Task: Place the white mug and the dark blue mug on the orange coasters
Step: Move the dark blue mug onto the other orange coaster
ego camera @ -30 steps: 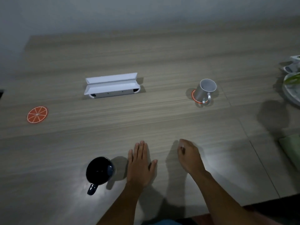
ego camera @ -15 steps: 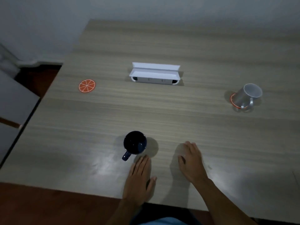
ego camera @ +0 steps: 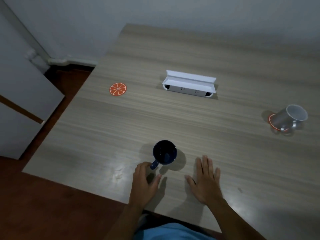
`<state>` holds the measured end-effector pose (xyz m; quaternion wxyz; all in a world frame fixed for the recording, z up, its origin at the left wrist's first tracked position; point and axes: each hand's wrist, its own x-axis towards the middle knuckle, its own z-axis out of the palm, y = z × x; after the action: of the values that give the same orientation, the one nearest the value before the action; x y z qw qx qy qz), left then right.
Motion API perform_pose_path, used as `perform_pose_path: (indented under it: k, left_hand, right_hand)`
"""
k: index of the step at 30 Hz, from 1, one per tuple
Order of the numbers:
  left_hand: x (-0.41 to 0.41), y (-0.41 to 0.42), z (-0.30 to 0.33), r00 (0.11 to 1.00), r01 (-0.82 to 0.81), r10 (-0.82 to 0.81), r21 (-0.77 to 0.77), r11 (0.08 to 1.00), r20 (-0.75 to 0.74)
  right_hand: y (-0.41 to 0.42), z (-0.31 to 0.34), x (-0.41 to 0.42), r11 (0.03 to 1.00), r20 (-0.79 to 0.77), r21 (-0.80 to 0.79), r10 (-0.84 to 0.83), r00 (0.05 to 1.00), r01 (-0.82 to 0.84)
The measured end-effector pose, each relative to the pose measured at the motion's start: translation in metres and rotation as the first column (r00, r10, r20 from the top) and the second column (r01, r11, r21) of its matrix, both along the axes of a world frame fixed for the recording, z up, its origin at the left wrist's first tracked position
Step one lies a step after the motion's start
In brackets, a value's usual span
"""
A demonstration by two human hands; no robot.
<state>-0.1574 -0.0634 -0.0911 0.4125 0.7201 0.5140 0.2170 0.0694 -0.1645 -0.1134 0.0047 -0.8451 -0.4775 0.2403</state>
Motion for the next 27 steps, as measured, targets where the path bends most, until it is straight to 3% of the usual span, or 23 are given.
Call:
perform_pose_path:
  k: [5, 10, 17, 27]
  left_hand:
    - [0.010, 0.010, 0.002, 0.999, -0.051, 0.050, 0.079, 0.996, 0.014]
    - [0.013, 0.010, 0.010, 0.989, -0.070, 0.074, -0.038, 0.997, 0.126]
    - [0.017, 0.015, 0.020, 0.987, -0.092, 0.066, 0.174, 0.980, 0.148]
    - [0.023, 0.019, 0.026, 0.962, -0.158, 0.175, -0.096, 0.983, 0.207]
  right_hand:
    - [0.002, 0.001, -0.003, 1.000, 0.004, -0.020, 0.000, 1.000, 0.000]
    - [0.004, 0.004, -0.006, 1.000, 0.007, -0.021, -0.013, 1.000, 0.013]
    - [0.007, 0.006, -0.007, 0.998, 0.006, -0.060, -0.017, 1.000, 0.017]
    - [0.008, 0.006, -0.006, 0.999, -0.006, -0.050, -0.016, 1.000, 0.016]
